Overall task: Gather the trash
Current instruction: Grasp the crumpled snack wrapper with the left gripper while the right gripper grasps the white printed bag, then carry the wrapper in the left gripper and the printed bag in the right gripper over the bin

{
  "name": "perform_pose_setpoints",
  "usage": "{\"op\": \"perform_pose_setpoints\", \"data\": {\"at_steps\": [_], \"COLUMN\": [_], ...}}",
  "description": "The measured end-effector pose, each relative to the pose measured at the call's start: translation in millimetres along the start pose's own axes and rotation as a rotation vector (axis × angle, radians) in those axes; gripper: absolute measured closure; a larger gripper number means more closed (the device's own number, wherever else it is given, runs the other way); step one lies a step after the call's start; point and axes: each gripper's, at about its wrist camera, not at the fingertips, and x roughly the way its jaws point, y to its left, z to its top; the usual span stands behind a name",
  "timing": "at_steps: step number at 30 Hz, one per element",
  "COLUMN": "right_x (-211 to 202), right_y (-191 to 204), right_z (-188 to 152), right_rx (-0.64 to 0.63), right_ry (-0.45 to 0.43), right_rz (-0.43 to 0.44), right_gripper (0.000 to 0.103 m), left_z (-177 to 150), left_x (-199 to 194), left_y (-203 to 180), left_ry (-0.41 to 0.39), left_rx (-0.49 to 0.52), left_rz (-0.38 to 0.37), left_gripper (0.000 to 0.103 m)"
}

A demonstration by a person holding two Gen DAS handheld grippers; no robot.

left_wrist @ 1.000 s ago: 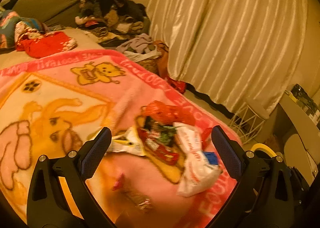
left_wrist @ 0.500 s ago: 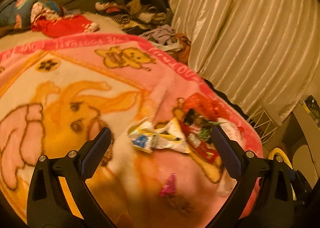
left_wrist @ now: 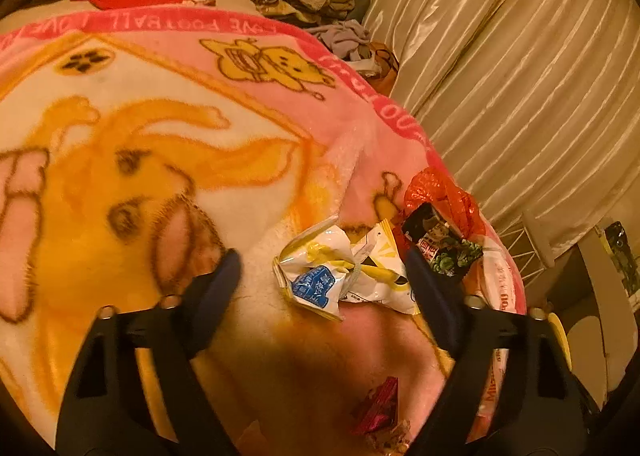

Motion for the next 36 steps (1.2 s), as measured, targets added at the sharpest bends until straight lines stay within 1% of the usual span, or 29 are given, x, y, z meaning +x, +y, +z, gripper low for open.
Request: {"op": "perform_pose_setpoints", "data": {"at_steps": [1, 2, 3, 6, 7, 8, 11, 16, 21, 28, 36], "right_x": [0.3, 0.4, 0.3, -0.4, -0.8, -2.5, -8.2, -20.5, -35.3, -53.6, -74.1], "right_y": [-0.3, -0.7, -1.0, -1.6, -1.8, -1.4, 1.3, -0.1, -5.2, -2.7, -0.7], "right_z": [0.1, -0.1, -0.6, -1.6, -1.8, -2.7, -5.0, -6.5, -8.0, -7.8, -4.4], "right_rx": [0.001, 0.002, 0.002, 0.006, 0.007, 0.004, -0.011, -0.017, -0.013, -0.039, -0.052], "right_ry": [0.002, 0.006, 0.007, 0.008, 0.007, 0.002, -0.017, -0.058, -0.096, -0.144, -0.199], "right_rz": [0.003, 0.005, 0.005, 0.016, 0.017, 0.020, 0.025, 0.028, 0.040, 0.065, 0.068], "right_gripper": [0.056, 0.060, 0.062, 0.068, 0.072, 0.077, 0.083, 0.085, 0.089, 0.094, 0.094], "left_z": [-0.6, -1.4, -2.3, -2.7, -2.9, -2.8, -2.1, 1.1, 5.1, 5.7, 2.3], "left_x": [2.2, 3.9, 4.1, -0.9, -3.1, -4.6, -13.5, -30.4, -48.3, -64.0, -79.1], "left_y": [0.1, -0.6, -1.5, -7.7, -9.7, -11.0, -15.4, -25.8, -35.3, -46.3, -65.3], "left_ry": [0.008, 0.014, 0.014, 0.002, -0.002, -0.007, -0.029, -0.073, -0.101, -0.121, -0.137], "left_rx": [-0.004, -0.005, -0.002, 0.024, 0.028, 0.032, 0.039, 0.067, 0.088, 0.108, 0.147], "left_rz": [-0.002, 0.001, -0.003, -0.008, -0.012, -0.012, -0.023, -0.041, -0.069, -0.096, -0.133], "left_gripper": [0.047, 0.051, 0.060, 0.071, 0.073, 0.073, 0.075, 0.076, 0.076, 0.076, 0.076]}}
